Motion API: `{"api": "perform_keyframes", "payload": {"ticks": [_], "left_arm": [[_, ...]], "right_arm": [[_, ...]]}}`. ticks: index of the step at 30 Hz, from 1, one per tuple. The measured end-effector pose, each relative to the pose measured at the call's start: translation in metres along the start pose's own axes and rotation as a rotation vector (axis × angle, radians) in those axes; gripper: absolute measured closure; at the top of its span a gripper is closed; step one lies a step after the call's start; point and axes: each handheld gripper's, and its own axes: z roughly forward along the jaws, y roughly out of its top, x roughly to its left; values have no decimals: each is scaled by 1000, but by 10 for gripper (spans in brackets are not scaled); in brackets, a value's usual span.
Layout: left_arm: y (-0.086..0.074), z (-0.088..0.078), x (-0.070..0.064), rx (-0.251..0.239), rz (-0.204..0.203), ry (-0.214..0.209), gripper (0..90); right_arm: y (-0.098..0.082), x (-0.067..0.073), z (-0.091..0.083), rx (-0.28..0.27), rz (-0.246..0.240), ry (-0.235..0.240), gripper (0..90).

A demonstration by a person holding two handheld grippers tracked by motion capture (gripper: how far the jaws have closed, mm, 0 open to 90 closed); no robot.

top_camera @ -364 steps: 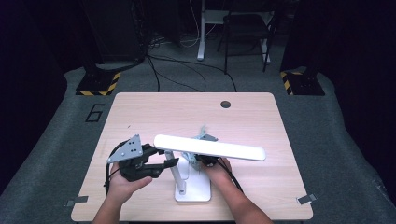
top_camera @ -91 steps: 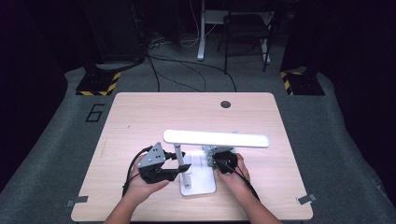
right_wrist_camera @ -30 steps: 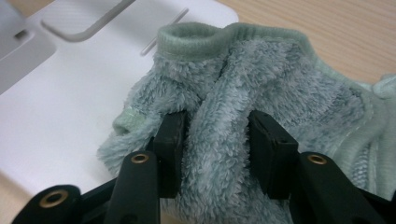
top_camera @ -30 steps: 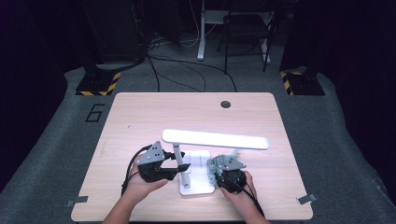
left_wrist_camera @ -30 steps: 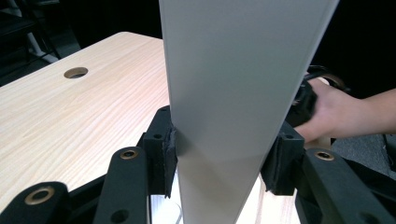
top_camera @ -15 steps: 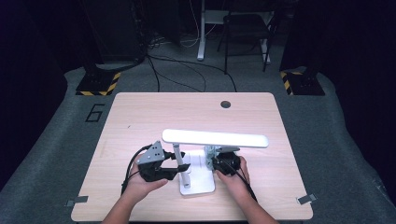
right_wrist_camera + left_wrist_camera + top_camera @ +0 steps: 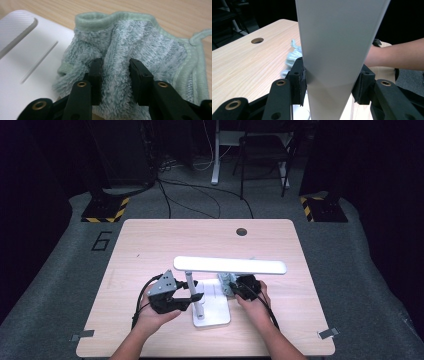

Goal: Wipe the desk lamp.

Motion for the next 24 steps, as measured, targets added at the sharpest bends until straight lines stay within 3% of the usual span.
{"api": "perform_keyframes", "payload": {"ticks": [5,8,12,14,16,17,20,23,24], "left_arm": [[2,4,3,3,-7,1,533],[4,8,5,7,-8,8,533],[7,15,7,-1,-21,13,532],[7,17,8,1,-25,7,531],[7,16,9,3,-22,4,529],[7,16,9,-1,-22,6,528],[6,16,11,-6,-31,-12,523],[6,17,14,-24,-45,-29,510],[6,17,14,-27,-47,-33,500]], "right_arm": [[-18,-4,-32,-95,-17,49,692],[-26,3,-57,-170,-16,115,692],[-33,19,-78,-239,-92,177,689],[-37,30,-79,-243,-121,208,668],[-41,41,-72,-209,-149,233,634],[-43,46,-67,-182,-184,231,620],[-48,56,-56,-131,-227,230,509],[-50,62,-56,-148,-298,176,376],[-51,62,-55,-158,-301,158,329]]}}
